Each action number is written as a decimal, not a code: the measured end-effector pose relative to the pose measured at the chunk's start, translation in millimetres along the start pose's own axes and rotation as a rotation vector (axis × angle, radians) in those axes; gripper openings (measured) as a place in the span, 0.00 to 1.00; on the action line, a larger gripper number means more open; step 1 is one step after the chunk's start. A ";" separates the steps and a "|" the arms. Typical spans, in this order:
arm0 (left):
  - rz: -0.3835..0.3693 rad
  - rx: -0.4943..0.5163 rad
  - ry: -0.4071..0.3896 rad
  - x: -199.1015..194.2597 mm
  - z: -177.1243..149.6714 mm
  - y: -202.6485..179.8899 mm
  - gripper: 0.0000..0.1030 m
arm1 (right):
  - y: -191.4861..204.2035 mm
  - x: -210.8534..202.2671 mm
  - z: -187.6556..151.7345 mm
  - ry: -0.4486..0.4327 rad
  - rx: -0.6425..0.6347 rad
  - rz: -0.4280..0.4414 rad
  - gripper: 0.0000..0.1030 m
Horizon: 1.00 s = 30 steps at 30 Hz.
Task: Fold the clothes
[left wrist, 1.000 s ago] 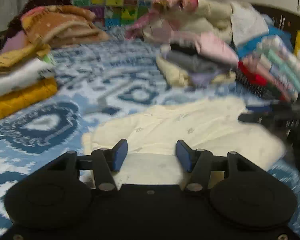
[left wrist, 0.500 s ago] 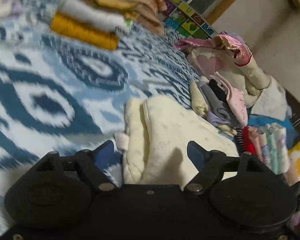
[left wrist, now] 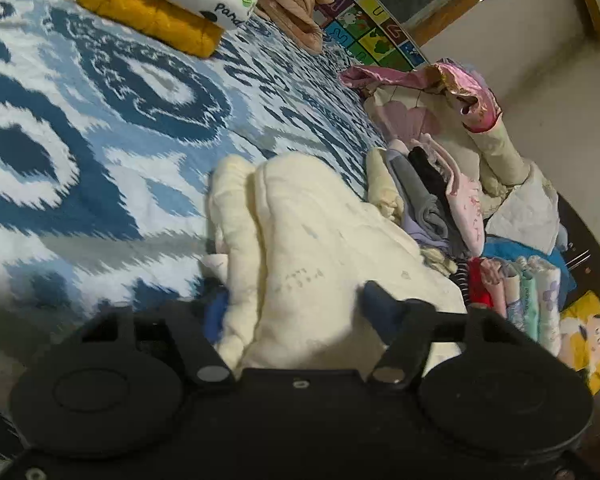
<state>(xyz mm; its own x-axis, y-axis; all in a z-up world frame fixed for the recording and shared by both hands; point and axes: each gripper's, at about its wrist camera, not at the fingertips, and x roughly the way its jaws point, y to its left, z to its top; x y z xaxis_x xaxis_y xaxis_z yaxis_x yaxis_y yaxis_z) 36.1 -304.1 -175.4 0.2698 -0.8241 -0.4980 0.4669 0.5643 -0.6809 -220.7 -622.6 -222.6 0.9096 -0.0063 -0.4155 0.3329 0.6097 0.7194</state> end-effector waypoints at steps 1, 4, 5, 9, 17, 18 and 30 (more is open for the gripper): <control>-0.001 -0.005 -0.002 -0.3 -0.2 -0.1 0.48 | 0.4 1.4 -0.5 -0.001 0.002 0.004 0.47; -0.012 -0.035 -0.009 -6.6 2.1 0.2 0.34 | 8.1 -0.4 -0.8 -0.011 -0.015 0.033 0.35; -0.013 -0.051 -0.011 -13.6 4.5 -2.0 0.31 | 11.4 -4.1 0.7 -0.021 0.000 0.053 0.35; -0.015 -0.113 -0.026 -44.4 13.5 -10.4 0.30 | 32.3 -24.5 8.4 -0.051 0.076 0.157 0.34; 0.113 -0.133 0.035 -68.8 -15.4 24.4 0.67 | 28.3 -10.1 -29.3 0.032 0.001 -0.013 0.74; 0.094 -0.130 0.030 -73.1 -17.8 26.4 0.68 | 34.4 -12.4 -29.1 0.041 -0.020 -0.028 0.78; 0.022 -0.204 -0.051 -70.2 -36.1 15.3 0.32 | 36.9 -1.1 -31.9 0.074 0.075 0.051 0.39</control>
<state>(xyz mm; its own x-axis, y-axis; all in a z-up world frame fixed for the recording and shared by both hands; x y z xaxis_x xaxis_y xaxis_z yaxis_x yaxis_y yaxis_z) -6.1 -235.9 -170.3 0.3228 -0.8103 -0.4892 0.2821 0.5757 -0.7674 -217.3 -574.8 -213.3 0.9060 0.0834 -0.4149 0.3066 0.5465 0.7793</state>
